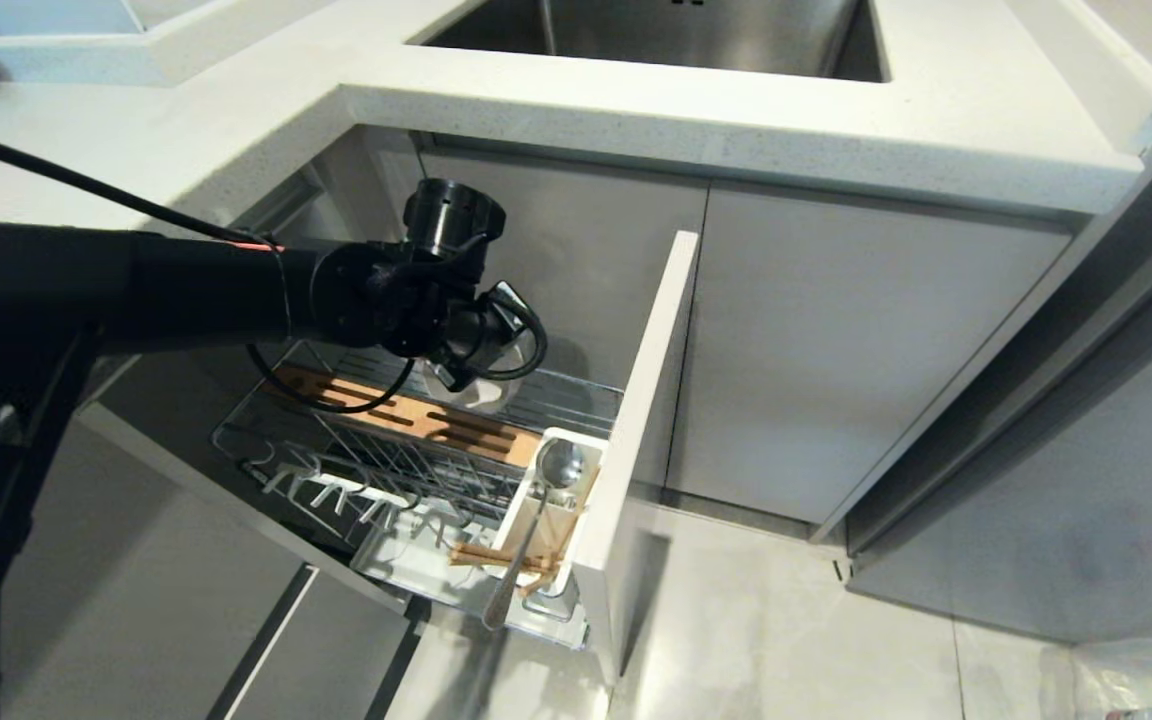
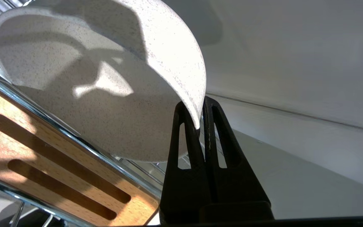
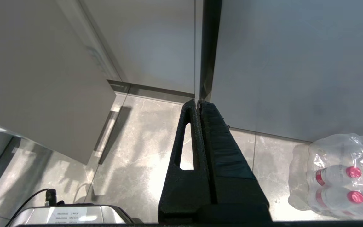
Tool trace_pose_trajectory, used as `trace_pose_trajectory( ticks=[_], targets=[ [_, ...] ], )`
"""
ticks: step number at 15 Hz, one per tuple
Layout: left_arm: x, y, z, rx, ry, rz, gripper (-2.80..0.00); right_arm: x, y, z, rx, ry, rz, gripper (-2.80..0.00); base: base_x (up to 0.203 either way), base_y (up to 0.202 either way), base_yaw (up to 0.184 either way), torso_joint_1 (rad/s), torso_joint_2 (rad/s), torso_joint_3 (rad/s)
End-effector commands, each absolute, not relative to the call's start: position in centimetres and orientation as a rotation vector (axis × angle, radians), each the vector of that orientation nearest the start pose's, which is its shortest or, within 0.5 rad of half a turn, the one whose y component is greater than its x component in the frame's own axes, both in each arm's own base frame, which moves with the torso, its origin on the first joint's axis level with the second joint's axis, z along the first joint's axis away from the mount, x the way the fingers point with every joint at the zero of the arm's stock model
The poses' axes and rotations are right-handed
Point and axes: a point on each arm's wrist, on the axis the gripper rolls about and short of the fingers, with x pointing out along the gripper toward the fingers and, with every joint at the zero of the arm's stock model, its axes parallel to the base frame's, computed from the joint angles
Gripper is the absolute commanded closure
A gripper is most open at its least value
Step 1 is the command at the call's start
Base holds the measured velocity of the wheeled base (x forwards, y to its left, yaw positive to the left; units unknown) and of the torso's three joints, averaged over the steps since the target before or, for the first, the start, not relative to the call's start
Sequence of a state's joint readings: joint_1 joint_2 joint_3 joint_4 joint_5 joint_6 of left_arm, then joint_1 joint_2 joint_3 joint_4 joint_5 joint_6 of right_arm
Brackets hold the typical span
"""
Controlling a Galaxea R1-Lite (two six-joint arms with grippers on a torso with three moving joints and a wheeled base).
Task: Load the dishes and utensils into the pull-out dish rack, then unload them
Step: Take the bowl out of the cupboard
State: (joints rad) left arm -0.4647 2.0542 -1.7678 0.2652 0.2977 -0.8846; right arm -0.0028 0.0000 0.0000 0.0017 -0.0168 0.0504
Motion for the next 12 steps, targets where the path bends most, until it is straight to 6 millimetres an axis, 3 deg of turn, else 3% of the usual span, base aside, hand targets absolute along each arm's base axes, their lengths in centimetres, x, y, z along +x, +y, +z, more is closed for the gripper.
trace_pose_trajectory(
  ticks=[1,6,12],
  targets=[
    [36.7,-17.9,24.4,-0.670,0.529,0.064,0.00,-2.3,0.0,7.5,0.051,0.003,-0.020,0.00,0.000,0.000,0.000,0.000,0.00,0.000],
    [32.7,-17.0,29.1,-0.728,0.447,-0.005,0.00,-2.3,0.0,7.5,0.051,0.003,-0.020,0.00,0.000,0.000,0.000,0.000,0.00,0.000],
    [25.4,-15.7,35.2,-0.786,0.337,-0.142,0.00,-2.3,0.0,7.5,0.051,0.003,-0.020,0.00,0.000,0.000,0.000,0.000,0.00,0.000]
  ],
)
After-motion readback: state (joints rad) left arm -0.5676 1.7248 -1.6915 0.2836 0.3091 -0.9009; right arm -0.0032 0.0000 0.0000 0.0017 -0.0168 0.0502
